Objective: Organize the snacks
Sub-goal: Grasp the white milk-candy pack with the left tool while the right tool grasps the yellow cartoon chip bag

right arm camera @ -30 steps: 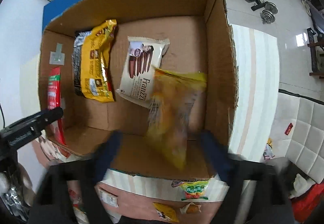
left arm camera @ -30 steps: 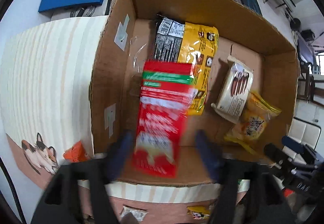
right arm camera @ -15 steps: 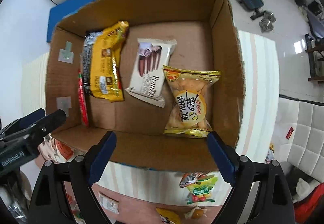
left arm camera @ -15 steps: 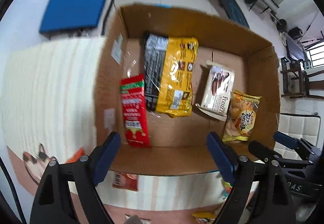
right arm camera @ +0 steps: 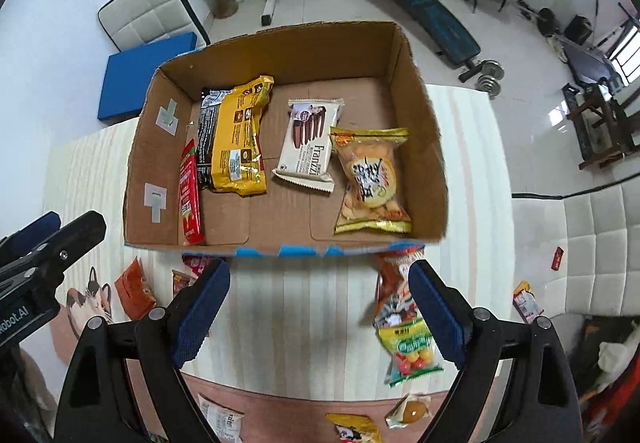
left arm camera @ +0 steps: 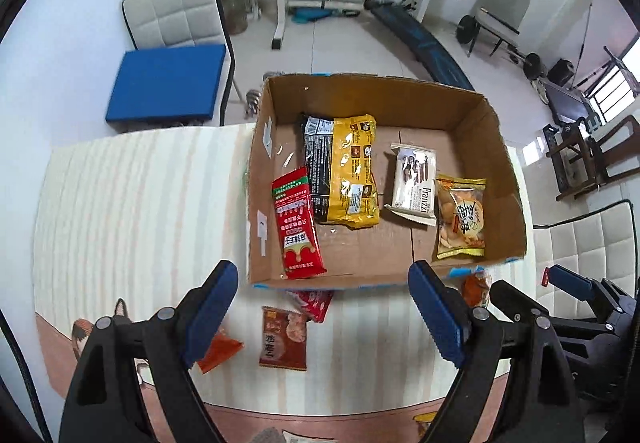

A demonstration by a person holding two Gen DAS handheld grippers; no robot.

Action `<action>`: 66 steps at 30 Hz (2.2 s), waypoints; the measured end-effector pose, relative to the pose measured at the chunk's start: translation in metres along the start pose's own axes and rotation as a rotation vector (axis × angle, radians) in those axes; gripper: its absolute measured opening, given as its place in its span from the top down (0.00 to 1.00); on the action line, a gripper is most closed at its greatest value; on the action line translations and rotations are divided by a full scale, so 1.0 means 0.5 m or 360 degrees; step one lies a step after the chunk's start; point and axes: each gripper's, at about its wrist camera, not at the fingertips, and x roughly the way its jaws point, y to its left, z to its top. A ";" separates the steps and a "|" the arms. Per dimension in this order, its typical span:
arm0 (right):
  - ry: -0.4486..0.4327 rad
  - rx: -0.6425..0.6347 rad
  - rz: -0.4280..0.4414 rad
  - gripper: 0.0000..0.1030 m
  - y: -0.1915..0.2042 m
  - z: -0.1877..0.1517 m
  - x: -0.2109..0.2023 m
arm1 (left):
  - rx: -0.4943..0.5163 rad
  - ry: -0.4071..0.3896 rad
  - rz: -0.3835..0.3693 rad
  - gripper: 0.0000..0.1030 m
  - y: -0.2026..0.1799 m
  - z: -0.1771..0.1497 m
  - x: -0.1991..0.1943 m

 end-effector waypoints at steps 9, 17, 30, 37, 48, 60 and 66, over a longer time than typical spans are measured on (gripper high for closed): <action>-0.0154 0.0031 -0.0034 0.10 0.000 -0.093 -0.080 | -0.0005 -0.0127 -0.0038 0.15 0.003 -0.080 -0.062; -0.0057 0.0081 0.0108 0.10 -0.031 -0.197 -0.088 | -0.0092 -0.0037 -0.0052 0.14 0.018 -0.197 -0.059; 0.0553 0.0295 0.0148 0.09 -0.170 -0.430 0.132 | -0.0130 0.0486 0.0000 0.04 0.035 -0.459 0.117; 0.0695 0.0277 0.0119 0.09 -0.175 -0.496 0.213 | -0.0101 0.0739 0.0028 0.04 0.027 -0.566 0.191; 0.0777 0.0175 0.0084 0.09 -0.127 -0.516 0.284 | -0.0064 0.0908 0.0042 0.04 0.012 -0.617 0.293; 0.0832 0.0130 0.0046 0.11 -0.094 -0.522 0.341 | 0.0005 0.0920 0.0058 0.26 -0.001 -0.619 0.310; 0.0849 0.0135 0.0049 0.35 -0.079 -0.518 0.359 | 0.0014 0.0904 0.0073 0.32 0.000 -0.607 0.311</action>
